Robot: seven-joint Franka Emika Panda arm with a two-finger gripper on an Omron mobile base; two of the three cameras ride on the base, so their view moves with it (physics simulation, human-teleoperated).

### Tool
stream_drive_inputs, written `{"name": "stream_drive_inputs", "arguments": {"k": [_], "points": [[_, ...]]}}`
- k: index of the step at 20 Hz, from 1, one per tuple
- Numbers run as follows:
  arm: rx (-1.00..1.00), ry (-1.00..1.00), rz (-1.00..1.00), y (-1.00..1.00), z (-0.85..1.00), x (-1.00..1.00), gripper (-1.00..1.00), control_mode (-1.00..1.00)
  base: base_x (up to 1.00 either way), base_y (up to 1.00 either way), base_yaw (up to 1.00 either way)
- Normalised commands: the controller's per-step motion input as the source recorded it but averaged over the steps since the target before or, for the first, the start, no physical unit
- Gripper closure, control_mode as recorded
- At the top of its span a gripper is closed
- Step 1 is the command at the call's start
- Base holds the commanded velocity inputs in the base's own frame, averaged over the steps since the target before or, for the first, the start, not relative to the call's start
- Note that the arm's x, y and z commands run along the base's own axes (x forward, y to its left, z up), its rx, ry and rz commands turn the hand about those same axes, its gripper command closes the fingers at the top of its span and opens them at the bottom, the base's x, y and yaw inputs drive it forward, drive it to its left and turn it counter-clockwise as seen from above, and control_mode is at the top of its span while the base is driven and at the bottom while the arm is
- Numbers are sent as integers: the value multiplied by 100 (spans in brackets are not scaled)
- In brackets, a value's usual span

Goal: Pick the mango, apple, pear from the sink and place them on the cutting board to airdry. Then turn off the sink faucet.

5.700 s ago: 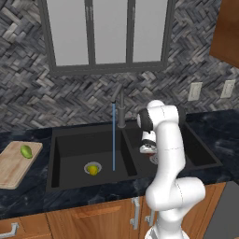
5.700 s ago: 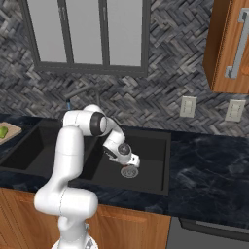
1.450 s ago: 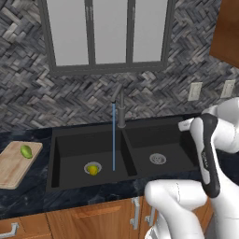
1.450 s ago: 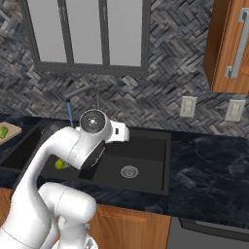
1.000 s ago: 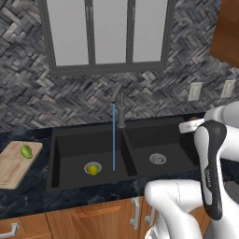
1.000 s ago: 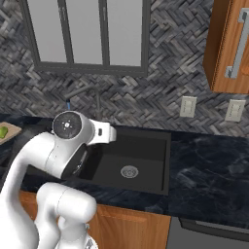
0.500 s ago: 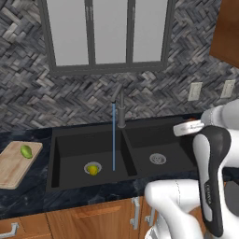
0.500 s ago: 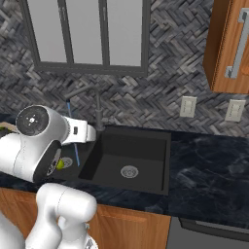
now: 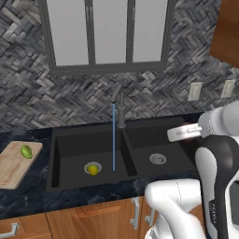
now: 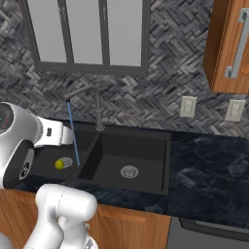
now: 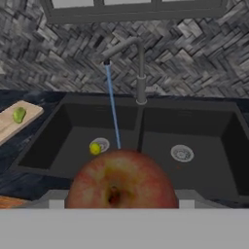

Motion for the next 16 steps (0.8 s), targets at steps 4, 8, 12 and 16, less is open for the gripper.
{"name": "stream_drive_inputs", "arguments": {"k": [4, 8, 12, 16], "points": [[14, 0, 8, 2, 19, -44, 100, -100, 0, 0, 0], [12, 0, 9, 20, 13, -33, 100, -100, 0, 0, 0], [8, 0, 7, 41, 3, -25, 100, -100, 0, 0, 0], [2, 0, 4, 55, 0, -27, 100, -100, 0, 0, 0]]}}
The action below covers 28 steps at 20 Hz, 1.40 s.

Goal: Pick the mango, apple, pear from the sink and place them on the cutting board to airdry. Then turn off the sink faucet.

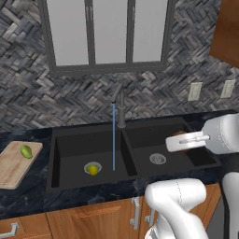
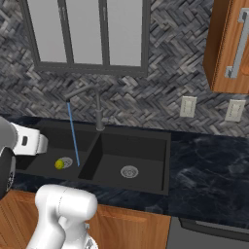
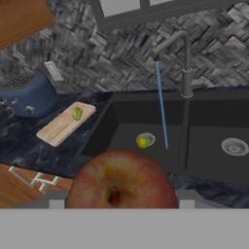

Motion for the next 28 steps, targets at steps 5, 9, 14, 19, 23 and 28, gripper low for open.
{"name": "stream_drive_inputs", "arguments": {"k": [5, 9, 14, 19, 23, 28], "points": [[0, -1, 2, 65, 0, -18, 100, -100, 0, 0, 0], [0, 0, 2, 61, 0, 0, 100, -100, 0, 0, 0], [0, 3, 4, 46, 0, 5, 100, -100, 0, 0, 0], [0, 3, 3, 46, 0, 10, 100, -100, 0, 0, 0], [0, 0, 0, 50, 4, 8, 100, -100, 0, 0, 0], [0, 1, 0, 57, 0, 14, 100, -100, 0, 0, 0]]}}
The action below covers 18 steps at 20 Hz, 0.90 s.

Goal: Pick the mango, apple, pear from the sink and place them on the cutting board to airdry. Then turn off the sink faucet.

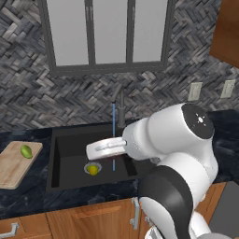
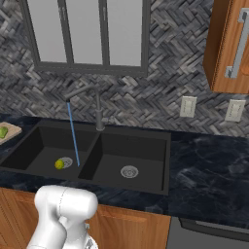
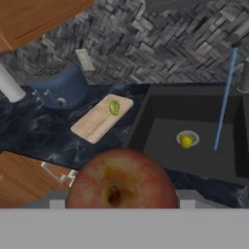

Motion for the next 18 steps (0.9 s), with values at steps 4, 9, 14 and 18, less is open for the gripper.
{"name": "stream_drive_inputs", "arguments": {"k": [4, 9, 14, 18], "points": [[0, 4, 0, 53, 0, 25, 100, -100, 0, 0, 0], [0, 7, 0, 48, 0, 28, 100, -100, 0, 0, 0], [0, 2, 0, 50, -2, 23, 100, -100, 0, 0, 0], [0, 0, 0, 52, -11, 28, 100, -100, 0, 0, 0]]}}
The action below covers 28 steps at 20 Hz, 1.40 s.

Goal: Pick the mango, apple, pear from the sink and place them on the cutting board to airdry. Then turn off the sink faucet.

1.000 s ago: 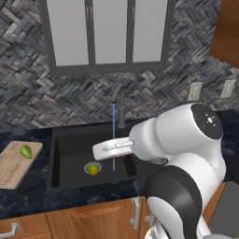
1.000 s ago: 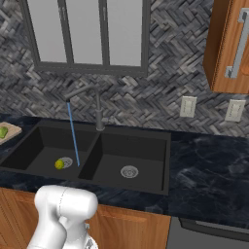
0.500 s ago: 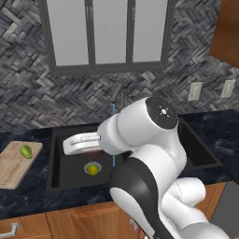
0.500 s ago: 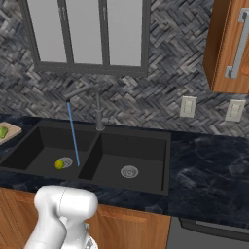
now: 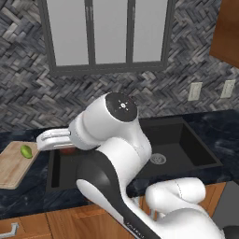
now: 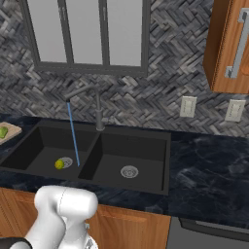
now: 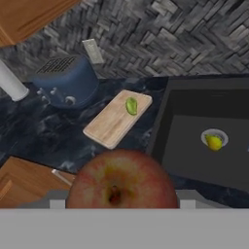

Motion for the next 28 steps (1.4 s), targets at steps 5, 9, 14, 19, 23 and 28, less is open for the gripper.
{"name": "stream_drive_inputs", "arguments": {"k": [5, 9, 14, 19, 23, 28], "points": [[0, 2, 0, 49, -9, 41, 100, -100, 0, 0, 0], [0, 4, 0, 36, -16, 38, 100, -100, 0, 0, 0], [0, 3, 0, 41, -25, 19, 100, -100, 0, 0, 0], [0, 0, 1, 41, -28, 14, 100, -100, 0, 0, 0], [0, 0, 1, 35, -24, 15, 100, -100, 0, 0, 0], [0, 0, 1, 32, -20, 23, 100, -100, 0, 0, 0]]}}
